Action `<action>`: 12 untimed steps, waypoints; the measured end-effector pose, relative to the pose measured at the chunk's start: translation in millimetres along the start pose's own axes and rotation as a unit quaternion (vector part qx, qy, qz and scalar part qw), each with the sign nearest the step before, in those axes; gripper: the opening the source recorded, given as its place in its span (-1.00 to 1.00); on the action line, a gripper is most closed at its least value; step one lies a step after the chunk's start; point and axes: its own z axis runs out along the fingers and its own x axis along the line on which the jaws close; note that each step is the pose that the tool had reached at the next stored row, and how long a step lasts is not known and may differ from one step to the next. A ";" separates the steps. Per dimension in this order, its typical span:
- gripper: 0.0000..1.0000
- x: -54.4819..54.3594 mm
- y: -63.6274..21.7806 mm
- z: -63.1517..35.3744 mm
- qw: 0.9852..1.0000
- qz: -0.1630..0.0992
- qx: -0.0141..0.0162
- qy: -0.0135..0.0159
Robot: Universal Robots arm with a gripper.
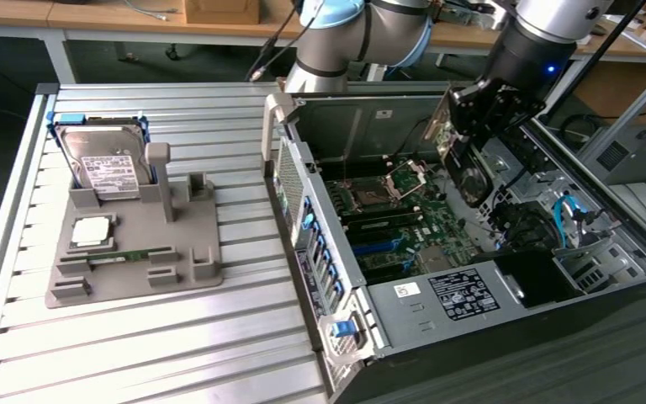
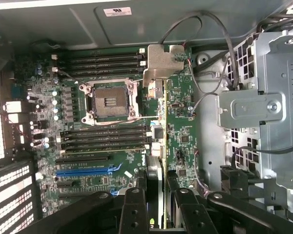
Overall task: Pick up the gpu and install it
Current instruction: 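Pick up the gpu and move the gpu toward the slot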
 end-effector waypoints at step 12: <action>-0.47 0.0 -0.3 6.9 1.000 0.000 0.000 0.000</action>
